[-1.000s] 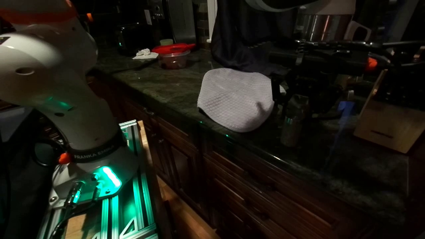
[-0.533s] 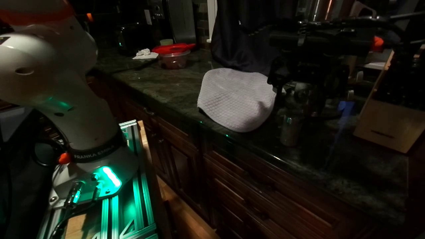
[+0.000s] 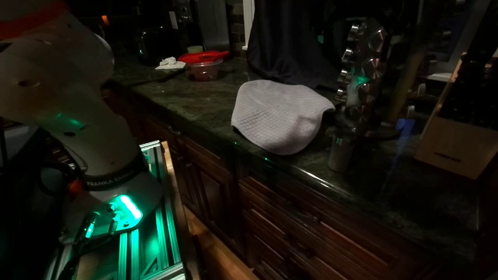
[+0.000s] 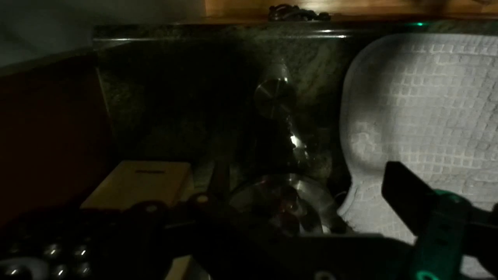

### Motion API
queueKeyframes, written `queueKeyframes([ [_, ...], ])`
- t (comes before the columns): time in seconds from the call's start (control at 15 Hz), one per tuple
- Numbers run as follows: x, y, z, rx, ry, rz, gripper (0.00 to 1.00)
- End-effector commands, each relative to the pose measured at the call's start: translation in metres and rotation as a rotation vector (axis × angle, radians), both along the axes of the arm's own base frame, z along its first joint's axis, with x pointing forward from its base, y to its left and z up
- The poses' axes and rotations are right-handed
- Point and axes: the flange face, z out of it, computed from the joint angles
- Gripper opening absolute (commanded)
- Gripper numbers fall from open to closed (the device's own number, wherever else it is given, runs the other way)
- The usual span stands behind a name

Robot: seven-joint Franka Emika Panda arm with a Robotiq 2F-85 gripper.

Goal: Remove one glass jar from the stand on the right and put it on the countertop.

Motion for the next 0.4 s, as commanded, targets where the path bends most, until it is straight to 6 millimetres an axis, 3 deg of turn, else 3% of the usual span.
queueKeyframes([
  [0.0, -0.005, 0.001, 0.014, -0.005, -0.023, 0.0, 1.0],
  [0.13, -0.015, 0.004, 0.031, -0.007, -0.047, 0.002, 1.0],
  [0.33, -0.016, 0.004, 0.033, -0.008, -0.052, 0.002, 1.0],
])
